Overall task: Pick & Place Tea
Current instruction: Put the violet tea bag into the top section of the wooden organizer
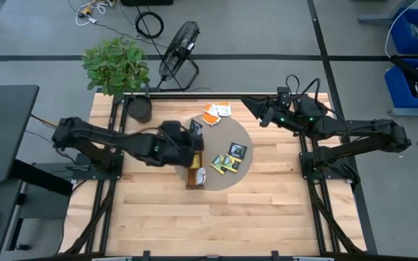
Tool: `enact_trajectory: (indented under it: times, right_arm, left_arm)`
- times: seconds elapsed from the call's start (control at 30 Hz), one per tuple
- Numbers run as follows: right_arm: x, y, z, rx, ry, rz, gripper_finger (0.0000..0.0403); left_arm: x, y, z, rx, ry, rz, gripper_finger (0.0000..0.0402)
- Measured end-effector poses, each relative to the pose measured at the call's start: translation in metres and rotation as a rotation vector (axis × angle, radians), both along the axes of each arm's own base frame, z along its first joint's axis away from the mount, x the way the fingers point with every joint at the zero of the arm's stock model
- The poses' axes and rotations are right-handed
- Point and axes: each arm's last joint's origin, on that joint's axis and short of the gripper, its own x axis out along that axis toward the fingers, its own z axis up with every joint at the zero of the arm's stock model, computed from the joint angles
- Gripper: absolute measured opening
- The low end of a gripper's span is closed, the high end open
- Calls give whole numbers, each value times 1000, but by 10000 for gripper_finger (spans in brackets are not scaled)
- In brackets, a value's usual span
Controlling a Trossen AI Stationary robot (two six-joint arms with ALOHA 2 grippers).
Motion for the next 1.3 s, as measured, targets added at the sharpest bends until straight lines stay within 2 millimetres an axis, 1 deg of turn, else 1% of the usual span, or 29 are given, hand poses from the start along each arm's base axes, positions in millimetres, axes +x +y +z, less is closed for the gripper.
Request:
enact_trajectory:
  times: [0.1, 0.23, 0.3, 0.47, 0.63, 0.7, 0.93, 1.03, 1.3]
  right_arm:
    - [2, 0, -2, 8, 11, 3, 118]
    - [2, 0, -2, 10, 18, 11, 118]
    - [1, 0, -3, 11, 22, 12, 118]
    - [1, 0, -3, 25, 18, 15, 118]
    - [1, 0, -3, 32, 16, 16, 118]
    - [1, 0, -3, 47, 10, 19, 118]
    - [1, 0, -3, 53, 8, 21, 118]
    - [1, 0, -3, 56, 11, 22, 118]
    - [2, 1, -3, 76, 6, 51, 118]
  left_arm:
    - [10, -4, -21, 4, 64, 20, 1]
    - [16, -7, -48, -37, 112, 93, 1]
    - [16, -9, -58, -50, 126, 128, 1]
    - [25, -10, -78, -70, 132, 177, 1]
    - [32, -9, -101, -52, 156, 236, 1]
    - [31, -7, -108, -52, 165, 267, 1]
    - [35, 5, -119, -52, 190, 318, 1]
    - [38, 11, -125, -86, 198, 335, 1]
    - [40, 18, -128, -85, 207, 355, 2]
